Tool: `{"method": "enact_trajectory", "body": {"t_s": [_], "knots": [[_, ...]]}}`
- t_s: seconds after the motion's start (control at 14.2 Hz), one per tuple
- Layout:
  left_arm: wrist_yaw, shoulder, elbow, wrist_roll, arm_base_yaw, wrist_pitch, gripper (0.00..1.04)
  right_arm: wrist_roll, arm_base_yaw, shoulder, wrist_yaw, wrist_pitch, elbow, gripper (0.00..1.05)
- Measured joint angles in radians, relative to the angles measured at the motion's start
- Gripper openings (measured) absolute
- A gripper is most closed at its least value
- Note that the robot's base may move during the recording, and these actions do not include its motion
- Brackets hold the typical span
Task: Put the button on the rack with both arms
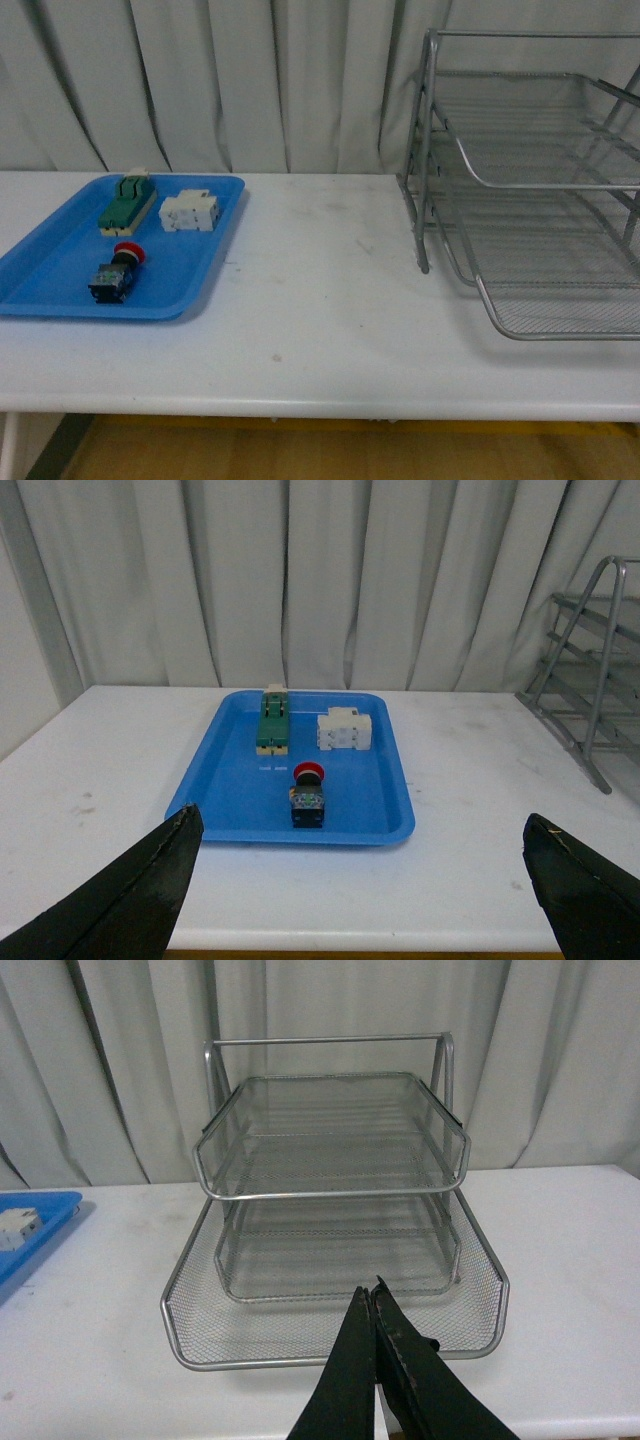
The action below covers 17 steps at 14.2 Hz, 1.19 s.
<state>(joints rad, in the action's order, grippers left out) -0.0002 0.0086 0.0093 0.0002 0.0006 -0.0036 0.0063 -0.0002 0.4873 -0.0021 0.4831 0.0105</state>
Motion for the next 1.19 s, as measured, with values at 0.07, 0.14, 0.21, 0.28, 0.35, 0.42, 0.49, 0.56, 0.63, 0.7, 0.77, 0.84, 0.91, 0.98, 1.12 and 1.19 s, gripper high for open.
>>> {"method": "enact_trajectory", "body": {"t_s": [0.07,0.14,0.21,0.28,0.35,0.42,0.49,0.56,0.63,0.7,0.77,0.84,0.91,0.98,1.12,1.19], "knots": [[0.000,0.000,0.000,0.000,0.000,0.000,0.98,0.000,0.000,-0.031,0.000,-0.033,0.000,0.02],[0.000,0.000,0.000,0.000,0.000,0.000,0.98,0.000,0.000,-0.063,0.000,-0.063,0.000,0.02],[0.000,0.000,0.000,0.000,0.000,0.000,0.98,0.000,0.000,-0.101,0.000,-0.095,0.000,0.02],[0.000,0.000,0.000,0.000,0.000,0.000,0.98,0.000,0.000,-0.124,0.000,-0.116,0.000,0.02],[0.000,0.000,0.000,0.000,0.000,0.000,0.98,0.000,0.000,-0.144,0.000,-0.138,0.000,0.02],[0.000,0.000,0.000,0.000,0.000,0.000,0.98,0.000,0.000,-0.163,0.000,-0.161,0.000,0.02],[0.000,0.000,0.000,0.000,0.000,0.000,0.98,0.000,0.000,-0.187,0.000,-0.180,0.000,0.02],[0.000,0.000,0.000,0.000,0.000,0.000,0.98,0.000,0.000,-0.207,0.000,-0.200,0.000,0.02],[0.000,0.000,0.000,0.000,0.000,0.000,0.98,0.000,0.000,-0.224,0.000,-0.215,0.000,0.02],[0.000,0.000,0.000,0.000,0.000,0.000,0.98,0.000,0.000,-0.238,0.000,-0.232,0.000,0.02],[0.000,0.000,0.000,0.000,0.000,0.000,0.98,0.000,0.000,-0.262,0.000,-0.256,0.000,0.02],[0.000,0.000,0.000,0.000,0.000,0.000,0.98,0.000,0.000,-0.308,0.000,-0.303,0.000,0.02],[0.000,0.000,0.000,0.000,0.000,0.000,0.98,0.000,0.000,-0.324,0.000,-0.324,0.000,0.02],[0.000,0.000,0.000,0.000,0.000,0.000,0.98,0.000,0.000,-0.445,0.001,-0.490,0.001,0.02],[0.000,0.000,0.000,0.000,0.000,0.000,0.98,0.000,0.000,-0.483,0.003,-0.494,0.001,0.02],[0.000,0.000,0.000,0.000,0.000,0.000,0.98,-0.002,0.000,-0.484,0.002,-0.485,0.001,0.04]]}}
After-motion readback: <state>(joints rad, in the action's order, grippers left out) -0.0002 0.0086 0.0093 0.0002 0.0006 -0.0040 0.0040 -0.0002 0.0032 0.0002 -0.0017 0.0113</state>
